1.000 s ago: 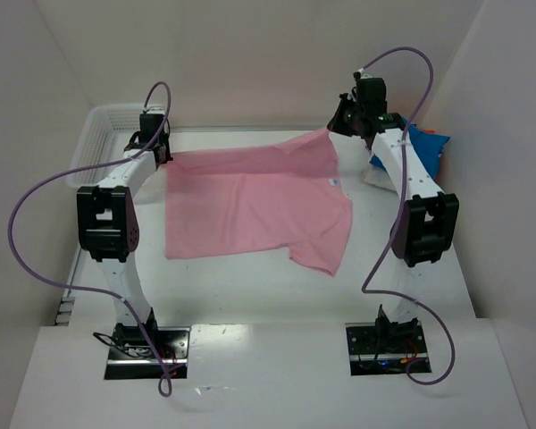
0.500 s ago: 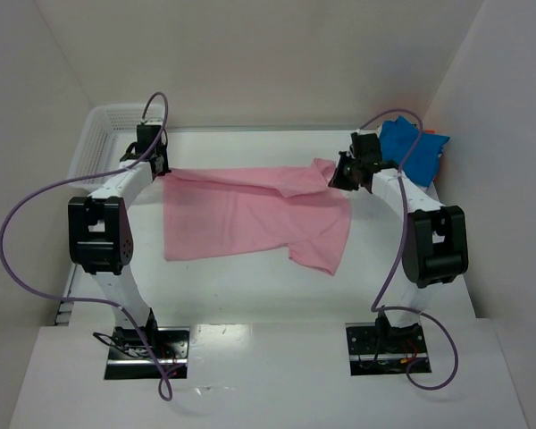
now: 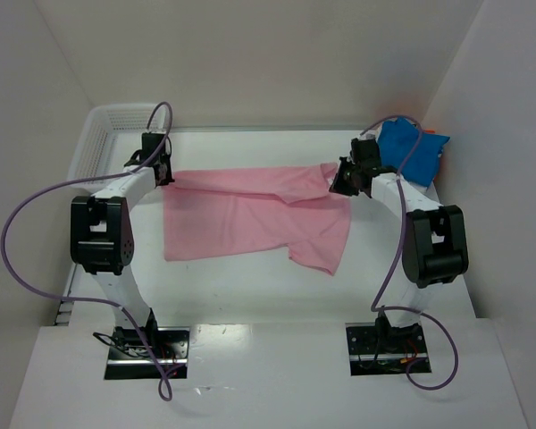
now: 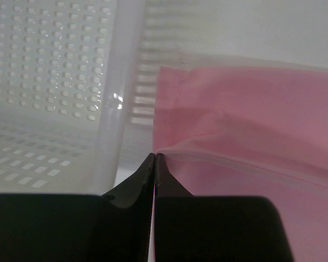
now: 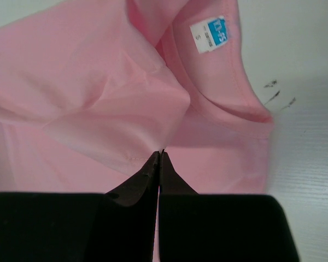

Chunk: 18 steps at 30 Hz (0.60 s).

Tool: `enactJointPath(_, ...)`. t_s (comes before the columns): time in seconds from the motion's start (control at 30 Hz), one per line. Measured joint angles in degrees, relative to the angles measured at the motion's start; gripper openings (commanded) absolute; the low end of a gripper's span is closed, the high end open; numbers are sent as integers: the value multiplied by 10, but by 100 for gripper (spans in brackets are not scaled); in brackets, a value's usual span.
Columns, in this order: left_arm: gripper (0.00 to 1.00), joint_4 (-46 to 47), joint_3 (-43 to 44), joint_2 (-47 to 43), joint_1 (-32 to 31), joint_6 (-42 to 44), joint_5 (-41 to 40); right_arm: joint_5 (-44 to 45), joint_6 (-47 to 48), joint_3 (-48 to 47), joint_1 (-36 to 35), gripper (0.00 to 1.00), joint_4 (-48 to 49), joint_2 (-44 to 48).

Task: Fold and stack the t-shirts
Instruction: Fold the flattened tshirt in 1/3 of the way

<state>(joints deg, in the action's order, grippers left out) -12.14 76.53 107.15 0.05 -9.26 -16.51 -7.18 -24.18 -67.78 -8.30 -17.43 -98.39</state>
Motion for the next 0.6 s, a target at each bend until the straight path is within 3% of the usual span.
enactJointPath(0.43,0,-12,-12,1,-23,-1,-14,3,-4,58,1,3,-1,0)
enactJointPath(0.6,0,-18,-12,7,-23,-4,-28,1,-4,58,1,12,-1,0)
